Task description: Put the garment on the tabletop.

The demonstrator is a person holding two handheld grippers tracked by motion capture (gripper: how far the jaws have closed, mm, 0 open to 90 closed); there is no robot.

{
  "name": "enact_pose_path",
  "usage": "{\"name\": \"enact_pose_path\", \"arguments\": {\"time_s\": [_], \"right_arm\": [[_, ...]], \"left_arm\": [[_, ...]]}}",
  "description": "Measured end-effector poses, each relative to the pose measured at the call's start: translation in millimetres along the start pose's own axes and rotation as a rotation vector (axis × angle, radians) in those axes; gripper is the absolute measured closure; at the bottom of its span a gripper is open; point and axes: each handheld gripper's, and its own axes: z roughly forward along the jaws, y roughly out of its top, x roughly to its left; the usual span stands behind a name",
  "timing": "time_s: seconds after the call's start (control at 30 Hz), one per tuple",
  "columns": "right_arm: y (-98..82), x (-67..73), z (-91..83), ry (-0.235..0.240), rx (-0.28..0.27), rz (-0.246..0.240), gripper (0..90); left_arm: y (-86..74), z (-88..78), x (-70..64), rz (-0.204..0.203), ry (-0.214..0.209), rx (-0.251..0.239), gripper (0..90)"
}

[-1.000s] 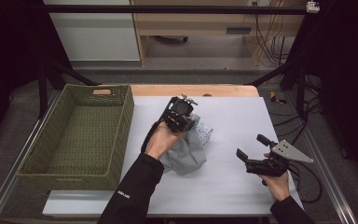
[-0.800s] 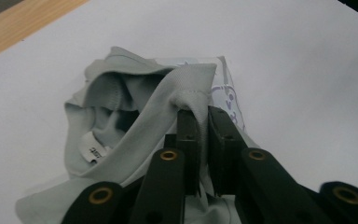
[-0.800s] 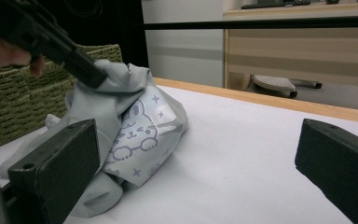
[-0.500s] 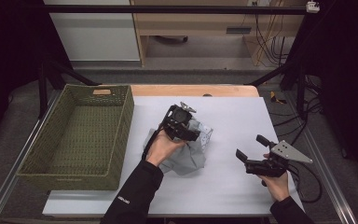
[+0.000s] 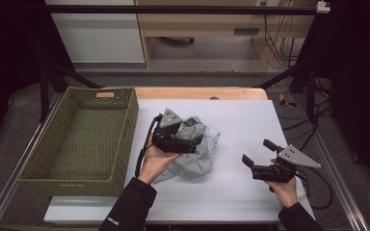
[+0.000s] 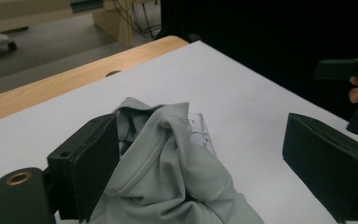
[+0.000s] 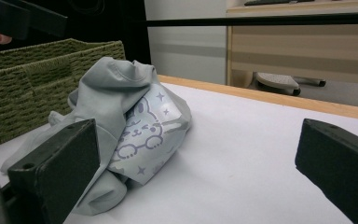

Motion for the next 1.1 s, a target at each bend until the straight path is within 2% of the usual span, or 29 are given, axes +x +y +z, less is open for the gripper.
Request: {"name": "enact_pose_path", "arguments": {"time_s": [0.1, 0.23, 0.43, 0.5, 0.73, 0.77, 0.9, 1.03, 1.1], "right_arm": [[-0.2, 0.1, -0.2, 0.004, 0.0, 0.001, 0.4], [0.0, 0.0, -0.2, 0.002, -0.002, 0.002, 0.4], [-0.3, 0.1, -0.6, 0.008, -0.001, 0.003, 0.5], [-0.7, -0.5, -0.8, 0.007, 0.002, -0.003, 0.5], [-1.1, 0.0, -1.4, 0.008, 0.005, 0.007, 0.5], [-1.5, -1.0, -1.5, 0.013, 0.001, -0.004, 0.4], [-1.3, -0.5, -2.0, 0.006, 0.005, 0.008, 0.4], [-1.0, -2.3, -3.3, 0.005, -0.001, 0.008, 0.4], [-1.3, -3.3, -3.6, 0.001, -0.001, 0.007, 0.4]], "left_arm": [[-13.8, -8.3, 0.4, -0.011, -0.021, -0.067, 8.5], [-28.9, -17.9, 0.0, -0.012, -0.027, -0.135, 8.2], [-51.7, -29.0, 0.1, 0.007, 0.001, -0.201, 6.3], [-59.2, -30.6, 0.8, 0.012, 0.009, -0.211, 6.0], [-81.9, -35.7, 7.0, -0.022, 0.0, -0.249, 5.3], [-84.0, -36.7, 7.4, -0.025, -0.002, -0.246, 5.3], [-93.2, -41.3, 9.0, -0.021, 0.017, -0.25, 4.7], [-100.1, -45.9, 11.2, -0.04, 0.022, -0.259, 4.7], [-101.1, -47.7, 11.4, -0.031, 0.039, -0.257, 4.7]]}}
